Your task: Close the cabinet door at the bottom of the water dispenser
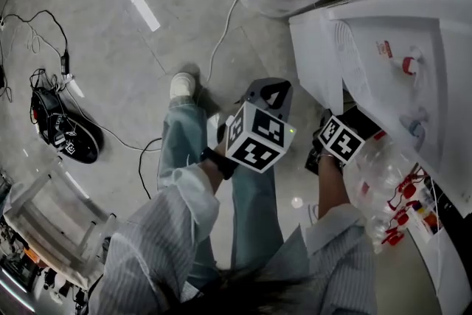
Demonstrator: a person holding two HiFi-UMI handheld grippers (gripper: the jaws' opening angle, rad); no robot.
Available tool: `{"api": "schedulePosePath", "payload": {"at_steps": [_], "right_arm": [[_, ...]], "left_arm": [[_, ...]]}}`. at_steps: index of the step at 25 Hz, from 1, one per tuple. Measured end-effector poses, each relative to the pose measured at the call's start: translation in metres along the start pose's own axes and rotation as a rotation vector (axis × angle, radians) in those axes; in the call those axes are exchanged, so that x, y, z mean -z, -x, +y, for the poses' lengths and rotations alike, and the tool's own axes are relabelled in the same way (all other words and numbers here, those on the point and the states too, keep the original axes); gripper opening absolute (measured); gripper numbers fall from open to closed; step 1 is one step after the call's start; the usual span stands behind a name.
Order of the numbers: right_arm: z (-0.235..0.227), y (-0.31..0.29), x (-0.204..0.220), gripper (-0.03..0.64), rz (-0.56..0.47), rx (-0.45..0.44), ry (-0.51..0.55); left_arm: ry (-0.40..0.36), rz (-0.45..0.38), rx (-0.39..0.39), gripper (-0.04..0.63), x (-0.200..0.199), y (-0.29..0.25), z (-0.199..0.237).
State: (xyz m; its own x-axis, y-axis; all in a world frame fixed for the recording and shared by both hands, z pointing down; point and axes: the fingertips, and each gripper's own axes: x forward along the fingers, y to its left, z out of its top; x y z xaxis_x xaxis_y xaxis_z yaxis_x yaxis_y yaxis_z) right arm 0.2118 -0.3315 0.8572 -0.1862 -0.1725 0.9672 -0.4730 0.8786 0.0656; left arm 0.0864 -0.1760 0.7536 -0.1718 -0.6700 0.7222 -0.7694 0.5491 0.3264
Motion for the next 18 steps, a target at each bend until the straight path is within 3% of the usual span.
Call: {"api": "schedulePosePath", "payload": {"at_steps": [18], "right_arm": [[-0.031, -0.010, -0.022, 0.135, -0.042, 0.077, 0.039]], "left_arm": [[0.059, 0.001, -0.034, 0.009, 0.024, 0.003, 0.019]]}}
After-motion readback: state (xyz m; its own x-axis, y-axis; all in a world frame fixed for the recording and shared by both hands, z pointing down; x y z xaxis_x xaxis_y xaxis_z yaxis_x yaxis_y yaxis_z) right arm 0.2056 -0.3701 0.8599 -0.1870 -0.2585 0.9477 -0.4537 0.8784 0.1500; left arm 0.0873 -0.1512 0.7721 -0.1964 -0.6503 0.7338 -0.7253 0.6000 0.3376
